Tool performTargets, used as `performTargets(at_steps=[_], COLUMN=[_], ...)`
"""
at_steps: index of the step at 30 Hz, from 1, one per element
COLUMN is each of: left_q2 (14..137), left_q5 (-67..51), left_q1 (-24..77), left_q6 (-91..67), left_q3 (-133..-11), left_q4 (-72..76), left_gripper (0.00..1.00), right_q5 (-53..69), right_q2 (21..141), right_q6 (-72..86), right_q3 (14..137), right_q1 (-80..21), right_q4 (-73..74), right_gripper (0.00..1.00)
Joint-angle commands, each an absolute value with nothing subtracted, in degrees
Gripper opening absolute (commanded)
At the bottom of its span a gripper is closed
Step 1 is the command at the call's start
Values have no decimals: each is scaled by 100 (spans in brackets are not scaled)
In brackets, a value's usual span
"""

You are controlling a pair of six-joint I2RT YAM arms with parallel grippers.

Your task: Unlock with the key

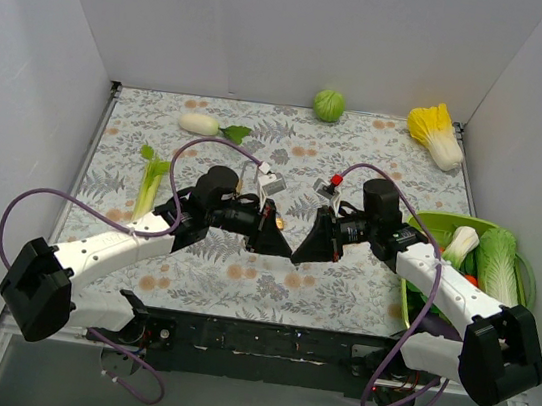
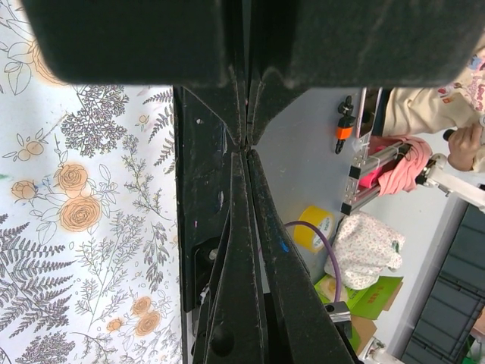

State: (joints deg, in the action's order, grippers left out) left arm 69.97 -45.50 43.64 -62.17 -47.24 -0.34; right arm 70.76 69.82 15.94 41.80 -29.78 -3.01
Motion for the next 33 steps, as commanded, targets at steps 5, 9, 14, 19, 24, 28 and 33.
performTargets(at_steps=[5,9,14,19,24,28,33], left_q2=[6715,6671,6601,6618,6627,6618,6636], left_q5=[-4720,-4737,-4869,-4904,-4861,-4825,-4790], left_q1=[4359,4324,4307,4298,4298,4298,4298], left_q6=[-6232,-6231,-6240,-6188,-6144,-6126,-6108], left_q3=[-4439,-4439,-4430,-4465,-4474,-4456,-4474], left_q4=[334,229,220,158,88,70,62], left_gripper=[0,0,0,0,0,0,0], right_q5=[7172,7172,7216,7225,7277,7312,7313], right_q2=[6821,6557,6513,6565,6680,6741,6829], right_q6=[1573,1758,1723,1705,1714,1749,1732], right_q3=[4254,4043,3833,3788,3823,3841,3814], right_q1=[-2988,-2979,-2997,-2988,-3006,-3058,-3129], right_q4=[-500,-844,-800,-791,-817,-861,-861], right_gripper=[30,50,55,55,46,39,28])
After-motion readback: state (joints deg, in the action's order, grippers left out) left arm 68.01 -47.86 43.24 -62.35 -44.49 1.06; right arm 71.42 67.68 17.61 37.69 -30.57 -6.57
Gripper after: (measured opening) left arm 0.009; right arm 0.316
